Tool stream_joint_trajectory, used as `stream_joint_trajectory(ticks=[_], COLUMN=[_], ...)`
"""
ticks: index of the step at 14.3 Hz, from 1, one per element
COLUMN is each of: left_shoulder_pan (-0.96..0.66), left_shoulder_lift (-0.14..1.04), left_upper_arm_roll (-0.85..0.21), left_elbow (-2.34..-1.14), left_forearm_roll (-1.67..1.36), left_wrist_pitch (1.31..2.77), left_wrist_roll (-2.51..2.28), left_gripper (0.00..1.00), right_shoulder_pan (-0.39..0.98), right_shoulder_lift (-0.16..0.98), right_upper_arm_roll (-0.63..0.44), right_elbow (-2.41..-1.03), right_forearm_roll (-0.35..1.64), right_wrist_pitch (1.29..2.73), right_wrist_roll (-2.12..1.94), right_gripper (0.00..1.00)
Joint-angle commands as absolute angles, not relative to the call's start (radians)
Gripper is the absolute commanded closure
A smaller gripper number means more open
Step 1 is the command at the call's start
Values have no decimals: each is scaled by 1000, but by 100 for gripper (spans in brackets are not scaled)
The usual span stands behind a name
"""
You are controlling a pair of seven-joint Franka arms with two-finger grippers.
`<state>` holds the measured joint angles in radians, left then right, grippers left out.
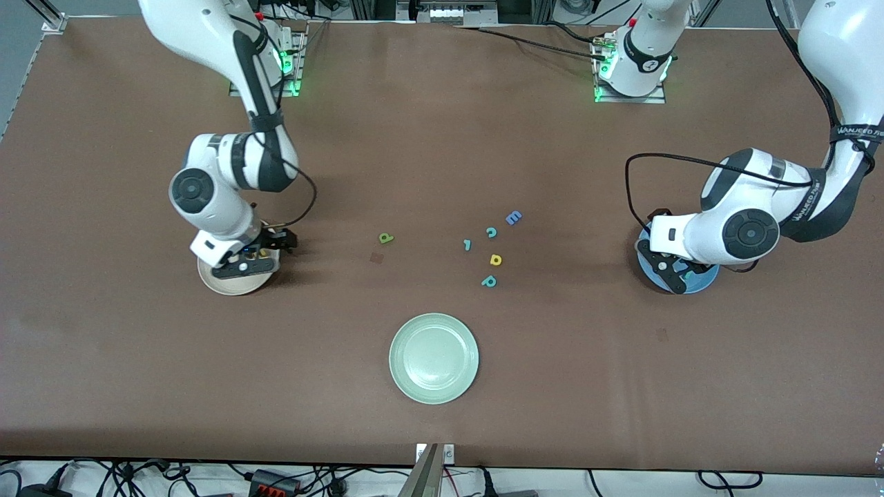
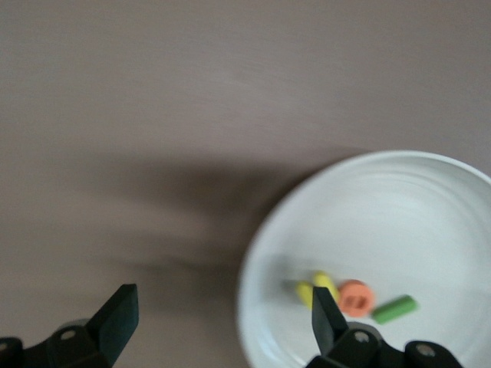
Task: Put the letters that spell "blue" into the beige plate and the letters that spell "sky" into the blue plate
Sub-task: 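Reach the right gripper to green 'p' while the left gripper withdraws upward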
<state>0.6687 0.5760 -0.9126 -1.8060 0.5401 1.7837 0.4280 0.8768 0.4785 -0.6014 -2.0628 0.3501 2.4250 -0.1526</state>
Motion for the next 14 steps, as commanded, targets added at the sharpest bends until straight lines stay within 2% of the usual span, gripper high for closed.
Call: stream_joint_trajectory(ticks=[1, 4, 8, 12, 14], left_shoulder_pan=[672, 624, 545, 512, 450], left_shoulder_lift=[571, 574, 572, 571, 549], left_upper_arm_roll=[-916, -916, -917, -922, -884], left_elbow=[-1763, -1680, -1482, -1326, -1264], left_forearm_roll=[537, 535, 516, 468, 454], left_wrist_pitch=[1763, 1731, 1565, 1395, 1376], left_wrist_roll=[411, 397, 301, 143, 108], left_gripper=[0, 0, 0, 0, 0], right_shoulder_pan=[977, 1084, 1181, 1198, 1197], right_shoulder_lift=[489, 549, 655, 716, 733], right_upper_arm_roll=[-607, -609, -606, -563, -554], right_elbow=[-2031, -1979, -1855, -1810, -1810], right_forearm_roll=[368, 368, 370, 399, 399], right_wrist_pitch=[2413, 2413, 2411, 2414, 2418], right_wrist_roll=[-80, 17, 15, 51, 51], right_gripper=[0, 0, 0, 0, 0])
